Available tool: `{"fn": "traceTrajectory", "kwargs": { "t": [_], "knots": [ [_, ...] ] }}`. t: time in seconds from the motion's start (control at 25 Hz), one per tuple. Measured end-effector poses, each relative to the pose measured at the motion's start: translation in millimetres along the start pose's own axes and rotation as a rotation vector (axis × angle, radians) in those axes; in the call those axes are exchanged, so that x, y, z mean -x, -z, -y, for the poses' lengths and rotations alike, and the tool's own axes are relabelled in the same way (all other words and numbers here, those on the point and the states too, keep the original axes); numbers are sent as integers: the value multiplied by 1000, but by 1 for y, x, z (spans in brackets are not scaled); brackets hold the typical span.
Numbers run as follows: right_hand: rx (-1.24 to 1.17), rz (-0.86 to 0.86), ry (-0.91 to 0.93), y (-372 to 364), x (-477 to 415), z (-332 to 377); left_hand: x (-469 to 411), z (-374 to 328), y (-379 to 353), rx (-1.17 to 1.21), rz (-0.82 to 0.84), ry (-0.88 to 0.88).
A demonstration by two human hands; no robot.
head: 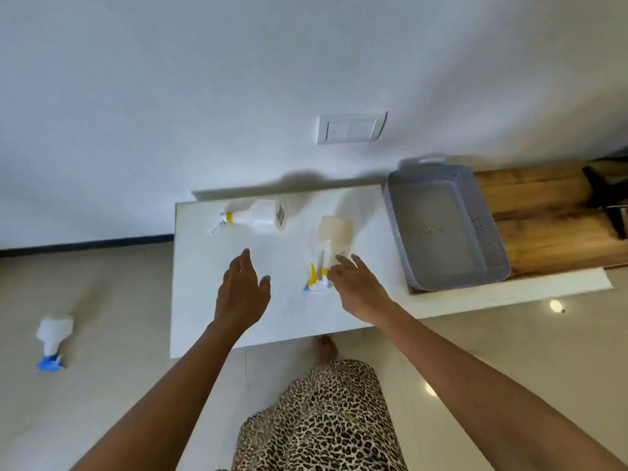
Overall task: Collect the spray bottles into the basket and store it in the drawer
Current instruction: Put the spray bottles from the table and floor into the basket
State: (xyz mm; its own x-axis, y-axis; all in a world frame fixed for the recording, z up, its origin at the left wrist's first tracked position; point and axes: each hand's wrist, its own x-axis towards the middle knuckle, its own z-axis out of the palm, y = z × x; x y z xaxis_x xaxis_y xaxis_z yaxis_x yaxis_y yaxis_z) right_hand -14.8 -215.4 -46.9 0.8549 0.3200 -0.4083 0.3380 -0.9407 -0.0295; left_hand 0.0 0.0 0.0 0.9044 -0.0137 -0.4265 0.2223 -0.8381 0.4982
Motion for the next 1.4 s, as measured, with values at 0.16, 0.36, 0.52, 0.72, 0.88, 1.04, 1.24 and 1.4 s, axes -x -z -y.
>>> {"fn": "traceTrajectory", "kwargs": {
  "t": [0.16,0.36,0.52,0.72,0.88,1.04,1.24,1.4],
  "knots": [
    [292,-10,226,-46,-57,-23,-52,15,-43,-18,84,112],
    [553,15,384,-84,-118,-42,-91,34,-75,14,131,252],
    [617,126,538,-93,-137,-43,-103,39,-88,90,136,337],
    [280,-162,474,-81,-133,-55,-114,38,-87,204,121,436],
    [-212,-280,166,-64,-130,-58,-138,40,-70,397,62,585],
    [-547,-218,-109,-51,-121,-42,-188,45,-58,736,8,744],
    [-846,-306,-304,-43,-124,-6,-262,64,-44,1138,50,879],
    [-905,-334,-446,-49,-137,12,-297,72,-52,1141,1,913]
  ]
}}
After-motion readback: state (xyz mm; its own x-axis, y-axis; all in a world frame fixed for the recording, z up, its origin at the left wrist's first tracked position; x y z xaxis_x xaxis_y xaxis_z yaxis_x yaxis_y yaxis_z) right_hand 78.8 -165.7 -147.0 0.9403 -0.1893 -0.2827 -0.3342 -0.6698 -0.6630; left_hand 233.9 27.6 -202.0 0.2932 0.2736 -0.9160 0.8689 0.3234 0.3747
